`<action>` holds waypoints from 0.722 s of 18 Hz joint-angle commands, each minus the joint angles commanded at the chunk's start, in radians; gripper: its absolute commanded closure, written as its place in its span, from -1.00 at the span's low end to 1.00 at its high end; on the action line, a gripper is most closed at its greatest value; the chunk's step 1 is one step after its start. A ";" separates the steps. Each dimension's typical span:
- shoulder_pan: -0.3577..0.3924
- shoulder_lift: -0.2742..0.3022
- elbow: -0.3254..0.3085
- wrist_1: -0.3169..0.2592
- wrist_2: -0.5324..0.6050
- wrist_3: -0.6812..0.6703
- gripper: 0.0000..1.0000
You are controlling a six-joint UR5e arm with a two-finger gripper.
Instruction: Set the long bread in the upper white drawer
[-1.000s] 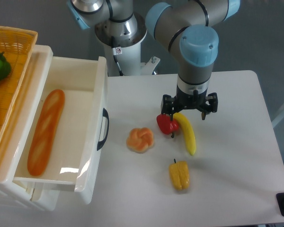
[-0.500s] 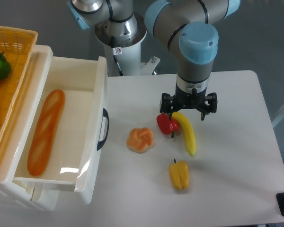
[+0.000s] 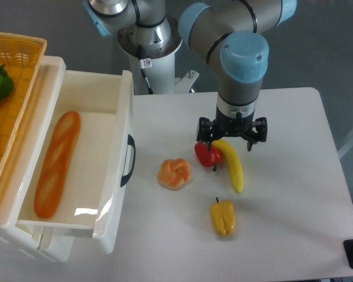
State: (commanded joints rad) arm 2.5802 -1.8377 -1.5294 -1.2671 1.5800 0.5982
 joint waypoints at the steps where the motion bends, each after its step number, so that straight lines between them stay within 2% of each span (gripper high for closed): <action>1: 0.000 0.000 -0.002 0.000 0.000 0.000 -1.00; 13: -0.011 -0.006 0.000 0.002 -0.005 -0.006 -1.00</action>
State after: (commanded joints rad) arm 2.5694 -1.8438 -1.5293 -1.2655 1.5754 0.5921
